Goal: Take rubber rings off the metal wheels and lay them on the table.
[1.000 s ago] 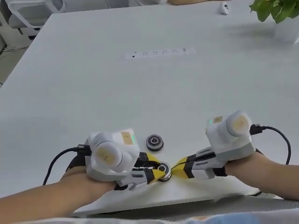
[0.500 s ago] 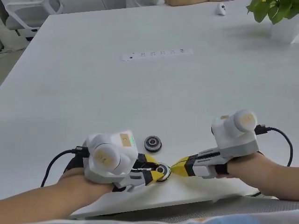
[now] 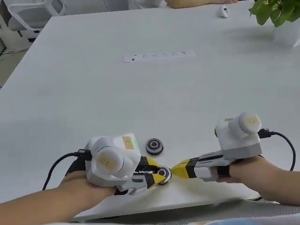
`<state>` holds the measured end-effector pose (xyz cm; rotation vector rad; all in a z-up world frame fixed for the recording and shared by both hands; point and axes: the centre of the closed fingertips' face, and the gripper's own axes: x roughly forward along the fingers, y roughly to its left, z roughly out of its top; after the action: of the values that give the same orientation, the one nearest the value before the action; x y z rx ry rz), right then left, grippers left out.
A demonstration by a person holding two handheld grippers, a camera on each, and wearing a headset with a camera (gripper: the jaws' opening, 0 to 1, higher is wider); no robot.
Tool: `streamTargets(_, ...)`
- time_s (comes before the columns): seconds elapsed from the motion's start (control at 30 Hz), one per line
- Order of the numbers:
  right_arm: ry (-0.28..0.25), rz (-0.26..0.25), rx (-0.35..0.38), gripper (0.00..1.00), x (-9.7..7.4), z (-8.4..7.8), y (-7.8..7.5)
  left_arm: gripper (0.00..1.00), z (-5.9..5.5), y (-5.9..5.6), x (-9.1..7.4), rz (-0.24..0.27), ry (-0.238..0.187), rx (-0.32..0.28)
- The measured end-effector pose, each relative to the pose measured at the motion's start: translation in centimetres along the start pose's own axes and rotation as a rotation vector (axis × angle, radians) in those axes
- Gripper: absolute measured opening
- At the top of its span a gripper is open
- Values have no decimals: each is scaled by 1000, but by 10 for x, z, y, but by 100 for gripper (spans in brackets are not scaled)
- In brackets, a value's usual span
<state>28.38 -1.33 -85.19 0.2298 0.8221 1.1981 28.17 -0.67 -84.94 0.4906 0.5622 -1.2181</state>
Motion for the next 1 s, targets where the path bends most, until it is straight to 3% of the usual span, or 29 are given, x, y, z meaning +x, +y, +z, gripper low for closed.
streamTargets(0.33,-11,22,12,0,1,1,3,12,4,-4,-1,0,1,5)
streamTargets(1.0,-9,59,1,0,5,2,10,12,-3,3,2,-4,1,8)
